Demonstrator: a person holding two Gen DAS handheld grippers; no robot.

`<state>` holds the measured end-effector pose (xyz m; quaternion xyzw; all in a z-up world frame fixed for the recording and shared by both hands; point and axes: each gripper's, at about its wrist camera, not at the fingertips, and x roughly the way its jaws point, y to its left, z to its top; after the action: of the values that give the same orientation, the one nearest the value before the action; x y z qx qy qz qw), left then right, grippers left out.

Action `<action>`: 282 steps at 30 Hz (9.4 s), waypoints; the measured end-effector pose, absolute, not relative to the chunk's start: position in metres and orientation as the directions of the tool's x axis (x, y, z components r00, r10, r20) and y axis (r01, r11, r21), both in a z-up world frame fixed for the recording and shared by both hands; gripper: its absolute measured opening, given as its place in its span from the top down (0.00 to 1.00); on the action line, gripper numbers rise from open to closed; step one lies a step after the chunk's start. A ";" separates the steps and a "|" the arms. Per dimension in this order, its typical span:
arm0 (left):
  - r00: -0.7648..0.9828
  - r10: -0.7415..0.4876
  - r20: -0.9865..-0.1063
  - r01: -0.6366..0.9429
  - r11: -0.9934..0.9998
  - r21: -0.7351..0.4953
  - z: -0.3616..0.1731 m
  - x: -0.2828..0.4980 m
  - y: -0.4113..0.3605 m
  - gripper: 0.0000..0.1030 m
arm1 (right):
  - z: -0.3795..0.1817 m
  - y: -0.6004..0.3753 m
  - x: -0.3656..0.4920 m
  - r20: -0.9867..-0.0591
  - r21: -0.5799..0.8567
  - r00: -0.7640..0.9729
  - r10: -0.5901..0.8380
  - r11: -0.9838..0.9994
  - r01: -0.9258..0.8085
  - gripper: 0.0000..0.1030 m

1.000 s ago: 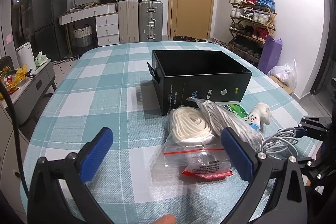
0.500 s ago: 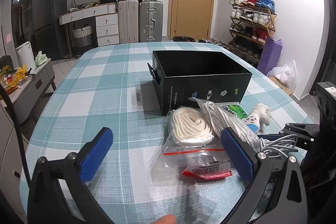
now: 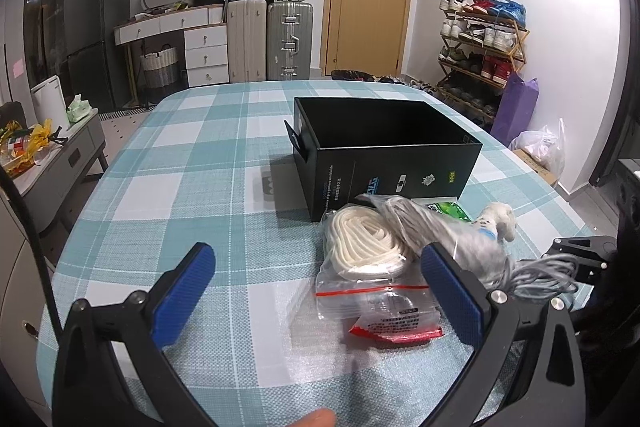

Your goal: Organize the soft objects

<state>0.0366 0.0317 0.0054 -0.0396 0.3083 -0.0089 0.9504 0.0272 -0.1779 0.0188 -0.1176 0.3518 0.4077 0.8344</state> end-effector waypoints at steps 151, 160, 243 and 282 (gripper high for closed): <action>0.846 -0.129 -0.518 0.082 0.990 -0.112 0.075 0.118 0.023 0.57 | 0.128 -0.221 0.100 -0.478 0.246 0.642 0.599 0.793 -0.557 0.69; 0.824 -0.128 -0.552 0.075 0.990 -0.117 0.064 0.144 0.019 0.57 | 0.116 -0.202 0.123 -0.559 0.208 0.615 0.557 0.812 -0.546 0.69; 0.827 -0.042 -0.561 0.013 0.998 -0.055 0.050 0.082 0.031 0.00 | 0.089 -0.224 0.071 -0.599 0.065 0.670 0.438 0.861 -0.505 0.01; 0.792 -0.036 -0.609 0.006 0.999 -0.051 0.025 0.070 0.041 0.00 | 0.033 -0.197 0.073 -0.777 0.022 0.504 0.377 0.816 -0.578 0.01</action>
<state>0.0703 0.0405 0.0246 -0.0230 0.3222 -0.0112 0.9463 0.0729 -0.1972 0.0331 -0.1211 0.4134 0.2781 0.8585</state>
